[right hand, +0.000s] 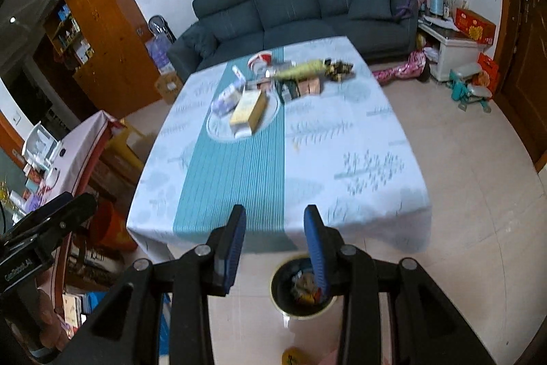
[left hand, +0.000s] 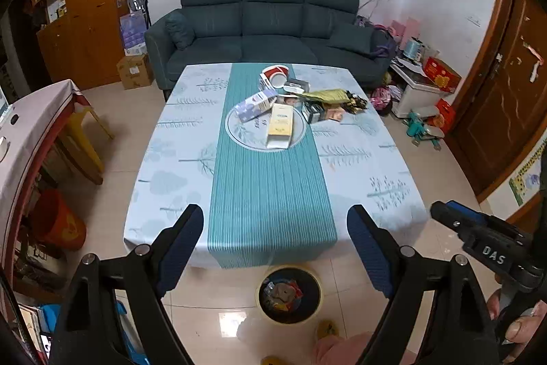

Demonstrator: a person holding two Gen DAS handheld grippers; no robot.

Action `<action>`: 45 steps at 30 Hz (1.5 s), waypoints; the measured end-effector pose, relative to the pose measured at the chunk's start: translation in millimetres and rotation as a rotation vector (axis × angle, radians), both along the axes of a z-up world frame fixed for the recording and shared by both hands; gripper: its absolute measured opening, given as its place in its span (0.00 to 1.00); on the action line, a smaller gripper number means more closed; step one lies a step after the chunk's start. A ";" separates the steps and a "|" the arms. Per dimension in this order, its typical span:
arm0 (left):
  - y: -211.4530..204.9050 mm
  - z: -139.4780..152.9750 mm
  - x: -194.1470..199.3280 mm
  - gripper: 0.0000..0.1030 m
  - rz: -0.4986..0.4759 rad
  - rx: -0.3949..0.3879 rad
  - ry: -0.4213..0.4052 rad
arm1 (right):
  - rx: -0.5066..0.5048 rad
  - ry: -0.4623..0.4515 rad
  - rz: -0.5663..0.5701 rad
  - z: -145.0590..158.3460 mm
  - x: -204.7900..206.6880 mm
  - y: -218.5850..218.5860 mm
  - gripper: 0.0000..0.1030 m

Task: Collect trash
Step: 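Raise both tools back toward the table, then grasp the yellow bag with the right tool while the left tool reaches the Atomy box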

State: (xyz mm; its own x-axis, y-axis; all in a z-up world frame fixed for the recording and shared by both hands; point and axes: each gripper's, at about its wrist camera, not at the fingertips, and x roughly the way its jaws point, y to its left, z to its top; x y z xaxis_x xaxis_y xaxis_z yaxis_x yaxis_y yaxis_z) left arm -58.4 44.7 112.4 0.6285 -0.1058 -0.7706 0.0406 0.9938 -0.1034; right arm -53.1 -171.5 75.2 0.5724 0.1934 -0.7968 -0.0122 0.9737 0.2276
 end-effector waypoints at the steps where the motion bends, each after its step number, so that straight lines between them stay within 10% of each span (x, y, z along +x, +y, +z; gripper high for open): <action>1: -1.2 -0.9 9.6 0.82 -0.001 -0.013 0.010 | 0.001 -0.006 0.001 1.6 4.8 -2.4 0.34; 11: -36.8 -39.3 132.4 0.82 0.048 -0.031 0.098 | -0.022 -0.052 0.091 -6.2 110.6 -43.0 0.34; 23: -75.7 -136.4 285.3 0.82 0.170 0.002 0.337 | 0.129 0.188 0.191 -78.1 287.9 -113.3 0.34; 34: -69.4 -181.7 346.1 0.82 0.230 0.074 0.434 | 0.457 0.371 0.044 -152.8 396.2 -127.3 0.34; 45: -56.4 -203.8 368.5 0.82 0.262 0.060 0.478 | 0.561 0.461 -0.053 -198.8 441.7 -122.8 0.34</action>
